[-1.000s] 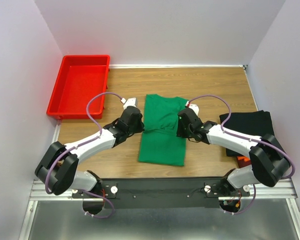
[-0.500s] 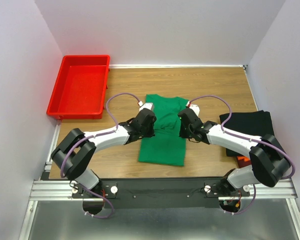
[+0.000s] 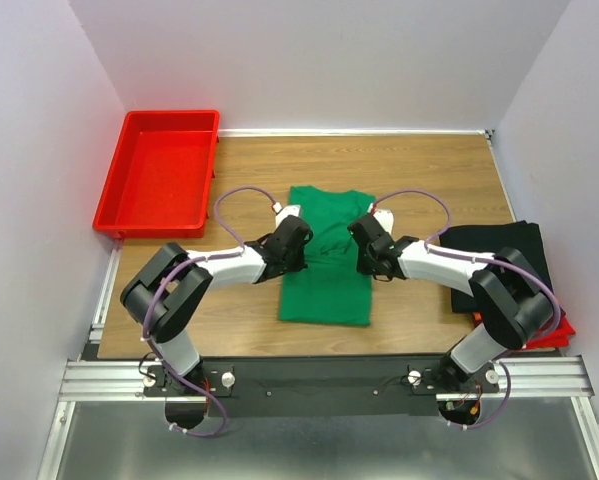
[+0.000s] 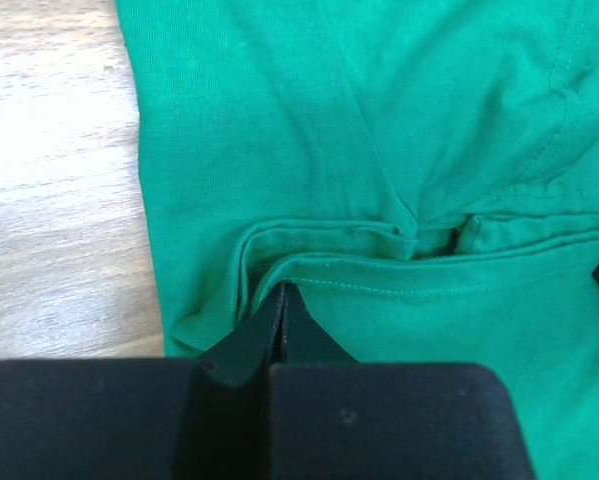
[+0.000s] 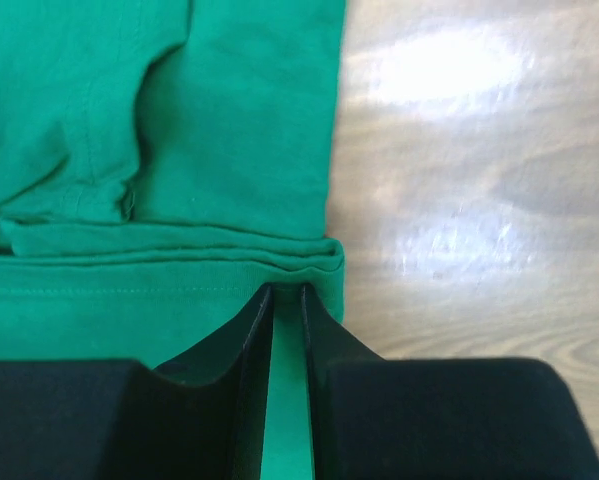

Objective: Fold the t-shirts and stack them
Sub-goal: Fold the tshirt

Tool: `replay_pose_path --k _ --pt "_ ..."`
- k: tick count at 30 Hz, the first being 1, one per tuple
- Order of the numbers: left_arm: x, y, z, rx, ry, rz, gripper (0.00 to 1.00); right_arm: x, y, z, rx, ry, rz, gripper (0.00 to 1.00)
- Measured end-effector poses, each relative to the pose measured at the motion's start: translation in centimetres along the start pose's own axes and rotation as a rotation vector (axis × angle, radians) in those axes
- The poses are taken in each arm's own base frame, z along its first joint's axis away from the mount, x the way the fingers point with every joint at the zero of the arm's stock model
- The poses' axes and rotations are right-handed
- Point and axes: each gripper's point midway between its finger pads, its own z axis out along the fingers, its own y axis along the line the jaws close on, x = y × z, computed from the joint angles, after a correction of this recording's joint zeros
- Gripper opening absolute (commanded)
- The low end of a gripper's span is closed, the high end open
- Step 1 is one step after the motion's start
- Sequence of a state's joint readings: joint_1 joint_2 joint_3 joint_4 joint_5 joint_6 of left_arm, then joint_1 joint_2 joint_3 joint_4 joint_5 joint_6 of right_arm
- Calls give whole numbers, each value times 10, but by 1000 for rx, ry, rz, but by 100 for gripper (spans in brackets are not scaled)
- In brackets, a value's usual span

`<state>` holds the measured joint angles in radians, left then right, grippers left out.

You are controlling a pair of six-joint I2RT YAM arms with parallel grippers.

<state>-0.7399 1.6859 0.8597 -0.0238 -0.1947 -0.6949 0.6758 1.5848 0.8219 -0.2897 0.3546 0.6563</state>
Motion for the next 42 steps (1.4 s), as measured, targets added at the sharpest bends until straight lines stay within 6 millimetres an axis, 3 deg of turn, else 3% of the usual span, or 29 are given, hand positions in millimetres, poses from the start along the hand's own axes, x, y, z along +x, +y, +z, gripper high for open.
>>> replay_pose_path --k 9,20,23,25,27,30,33,36,37,42 --pt "-3 9 -1 4 -37 -57 4 -13 1 8 -24 -24 -10 23" --pt "-23 51 -5 -66 -75 -119 6 -12 11 8 -84 -8 -32 24" --pt "-27 54 -5 -72 -77 -113 12 -11 14 7 -98 -3 -31 32" --pt "-30 53 -6 -67 -80 -103 18 -11 14 4 -107 1 -31 46" --pt "-33 51 -13 -57 -83 -91 27 -14 15 -5 -119 -2 -25 57" --pt "-40 45 -31 -21 -102 -86 29 -22 16 -27 -159 -16 2 57" --pt "-50 37 -64 53 -157 -96 36 -31 21 -60 -252 -47 51 57" --pt "-30 42 -78 82 -134 -112 36 -13 22 -79 -327 3 87 54" --pt "-12 49 -81 76 -101 -121 37 -4 21 -80 -340 29 97 54" --pt "52 65 -90 56 38 -151 46 65 1 -79 -327 235 135 54"
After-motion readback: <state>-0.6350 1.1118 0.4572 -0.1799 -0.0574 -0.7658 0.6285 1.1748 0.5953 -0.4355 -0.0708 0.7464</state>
